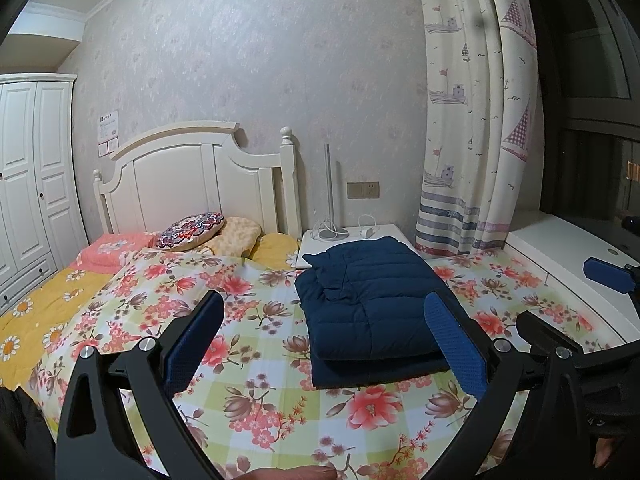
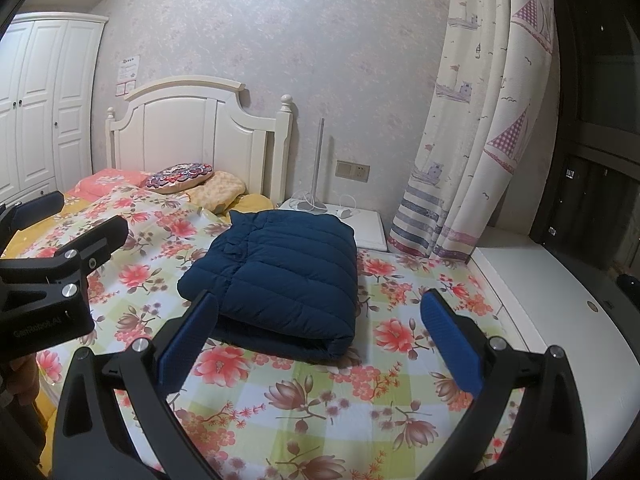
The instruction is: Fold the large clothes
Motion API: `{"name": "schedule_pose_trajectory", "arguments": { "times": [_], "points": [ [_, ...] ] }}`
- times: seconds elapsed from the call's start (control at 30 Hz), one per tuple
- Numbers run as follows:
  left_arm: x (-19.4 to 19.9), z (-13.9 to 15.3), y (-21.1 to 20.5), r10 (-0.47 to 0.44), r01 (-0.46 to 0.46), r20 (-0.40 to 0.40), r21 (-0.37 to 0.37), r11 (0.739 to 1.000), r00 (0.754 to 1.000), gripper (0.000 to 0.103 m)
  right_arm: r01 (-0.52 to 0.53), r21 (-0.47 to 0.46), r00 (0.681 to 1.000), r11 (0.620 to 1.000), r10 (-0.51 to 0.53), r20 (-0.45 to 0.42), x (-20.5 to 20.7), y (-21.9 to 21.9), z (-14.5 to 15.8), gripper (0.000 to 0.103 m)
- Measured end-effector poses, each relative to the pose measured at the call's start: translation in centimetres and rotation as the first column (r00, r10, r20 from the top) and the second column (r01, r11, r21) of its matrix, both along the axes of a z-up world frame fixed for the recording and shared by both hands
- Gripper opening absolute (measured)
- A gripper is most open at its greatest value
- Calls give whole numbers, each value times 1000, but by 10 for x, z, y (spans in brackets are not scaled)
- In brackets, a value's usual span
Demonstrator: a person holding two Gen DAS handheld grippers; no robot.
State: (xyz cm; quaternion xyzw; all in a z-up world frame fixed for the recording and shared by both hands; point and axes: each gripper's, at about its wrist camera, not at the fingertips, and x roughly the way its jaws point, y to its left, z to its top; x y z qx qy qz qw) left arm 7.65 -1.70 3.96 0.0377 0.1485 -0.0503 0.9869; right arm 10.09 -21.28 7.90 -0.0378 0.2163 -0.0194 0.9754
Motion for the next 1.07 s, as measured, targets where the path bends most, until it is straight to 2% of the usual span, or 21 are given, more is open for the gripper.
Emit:
{"name": "schedule_pose_trajectory", "arguments": {
  "times": [0.53,0.67,0.77,0.87,0.93,1.0,1.03,1.07],
  "points": [
    [1,3,2,-16,16,0,3,1000,1000,99,-22,4,1000,1000,22,-7,3,2,1,100],
    [7,-3,1,-32,32,-7,2,999,999,99,-32,4,999,999,32,-33,11,3,-9,100],
    [16,-11,-2,-79,79,-7,-5,997,997,99,-33,7,997,999,34,-72,24,4,-23,100],
    [34,-20,1,-74,74,-5,9,997,997,99,-38,4,993,999,39,-109,39,0,-39,100],
    [66,-29,11,-87,92,-87,46,995,992,99,-40,26,988,999,44,-146,57,-15,-50,100],
    [107,-38,42,-61,66,-174,24,998,983,99,-16,58,986,998,25,-163,75,-44,-57,100],
    [129,-43,62,-29,32,-205,14,999,978,99,15,55,986,998,-6,-167,81,-60,-58,100],
    [152,-47,85,13,-10,-236,15,1000,972,99,99,40,980,994,-90,-176,94,-96,-59,100]
  ]
}}
